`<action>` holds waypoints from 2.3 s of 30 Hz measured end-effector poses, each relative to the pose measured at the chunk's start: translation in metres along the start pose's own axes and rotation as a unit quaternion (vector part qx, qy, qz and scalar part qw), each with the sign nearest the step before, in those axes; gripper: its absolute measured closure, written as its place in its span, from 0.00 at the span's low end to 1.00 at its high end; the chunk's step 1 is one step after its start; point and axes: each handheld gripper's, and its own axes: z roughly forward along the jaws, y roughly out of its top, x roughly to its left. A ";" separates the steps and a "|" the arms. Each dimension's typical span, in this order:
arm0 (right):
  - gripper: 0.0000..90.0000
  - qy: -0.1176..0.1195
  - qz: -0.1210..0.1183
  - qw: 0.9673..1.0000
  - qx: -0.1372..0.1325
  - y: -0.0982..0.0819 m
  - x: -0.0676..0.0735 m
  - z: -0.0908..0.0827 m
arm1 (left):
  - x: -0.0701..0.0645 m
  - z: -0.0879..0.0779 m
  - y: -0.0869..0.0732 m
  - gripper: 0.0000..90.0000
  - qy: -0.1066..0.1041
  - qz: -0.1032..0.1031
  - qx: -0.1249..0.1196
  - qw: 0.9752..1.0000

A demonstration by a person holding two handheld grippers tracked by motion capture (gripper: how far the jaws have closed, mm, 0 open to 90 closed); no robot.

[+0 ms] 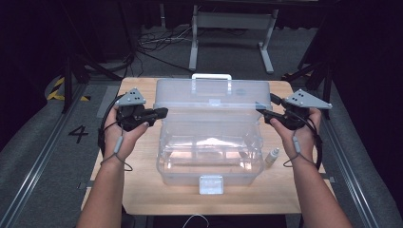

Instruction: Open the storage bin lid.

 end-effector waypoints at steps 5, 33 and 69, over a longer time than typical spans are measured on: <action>0.49 -0.009 0.002 1.000 -0.004 0.001 0.000 0.006 | 0.000 0.000 0.000 0.97 -0.002 0.001 -0.001 1.000; 0.79 -0.045 -0.014 0.999 -0.003 0.003 -0.001 -0.005 | -0.002 -0.006 -0.002 0.92 -0.003 0.003 0.002 1.000; 0.77 -0.063 -0.013 0.998 -0.020 0.021 -0.013 0.021 | -0.003 -0.051 -0.047 0.91 0.024 -0.034 0.046 0.998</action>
